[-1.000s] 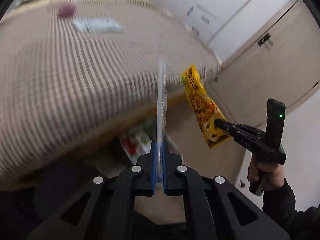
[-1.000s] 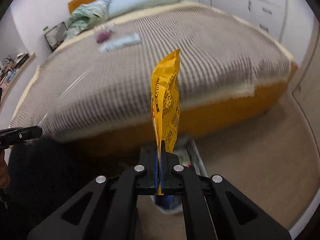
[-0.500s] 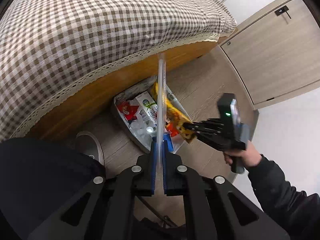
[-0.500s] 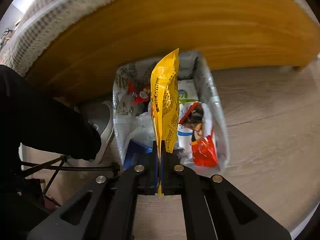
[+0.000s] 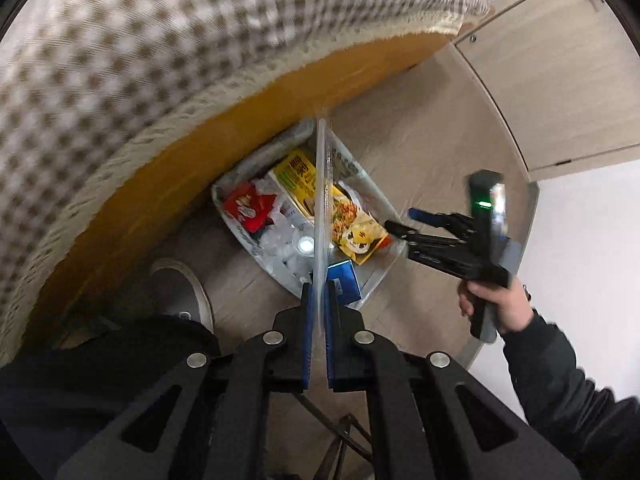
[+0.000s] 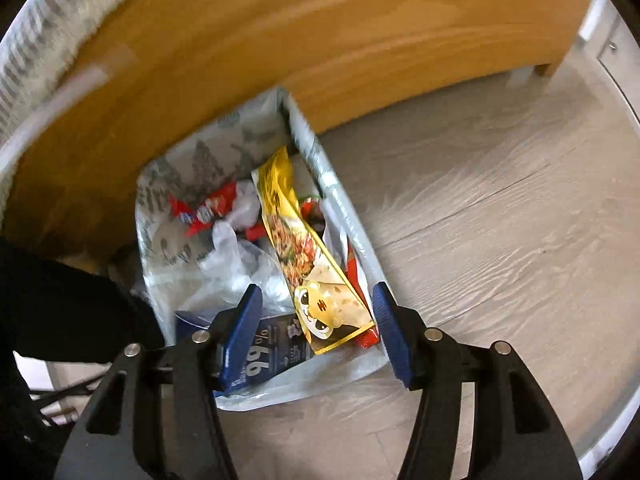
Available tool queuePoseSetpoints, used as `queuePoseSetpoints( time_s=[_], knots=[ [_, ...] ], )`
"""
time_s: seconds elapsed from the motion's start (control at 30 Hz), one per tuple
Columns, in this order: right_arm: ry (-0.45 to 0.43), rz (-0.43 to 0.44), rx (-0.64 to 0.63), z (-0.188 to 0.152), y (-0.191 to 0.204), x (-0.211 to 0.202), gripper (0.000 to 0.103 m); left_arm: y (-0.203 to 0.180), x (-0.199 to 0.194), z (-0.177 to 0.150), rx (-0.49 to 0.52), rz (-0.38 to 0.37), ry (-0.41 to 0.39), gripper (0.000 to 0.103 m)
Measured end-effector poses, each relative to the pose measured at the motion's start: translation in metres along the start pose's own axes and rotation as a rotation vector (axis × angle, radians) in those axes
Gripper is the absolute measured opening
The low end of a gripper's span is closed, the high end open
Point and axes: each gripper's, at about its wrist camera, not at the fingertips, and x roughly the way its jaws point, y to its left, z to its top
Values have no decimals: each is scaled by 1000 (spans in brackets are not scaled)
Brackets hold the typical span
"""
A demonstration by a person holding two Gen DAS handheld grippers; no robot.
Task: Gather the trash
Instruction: 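Carry both items over the wastebasket and open both grippers to drop them, then raise both open tools back over the bed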
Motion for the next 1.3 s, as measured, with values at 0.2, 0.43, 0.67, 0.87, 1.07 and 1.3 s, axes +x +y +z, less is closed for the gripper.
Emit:
queuePoseSetpoints(
  time_s=[0.2,0.43,0.67,0.87,1.07,1.3],
  knots=[
    [-62,33,114,-16,-8,-17,56,6,74,24,-56,13,184,3],
    [-61,56,144,-30,-11,-24,56,33,124,27,-310,13,252,3],
    [-75,58,148,-28,-12,-27,56,44,148,41,-550,-89,159,31],
    [-90,37,152,-30,-13,-34,56,11,132,54,-409,-172,81,64],
    [-84,24,135,-31,-8,-35,56,10,104,39,-422,-186,71,66],
    [-92,8,76,-22,12,-49,56,-5,56,20,-285,-153,24,66]
  ],
)
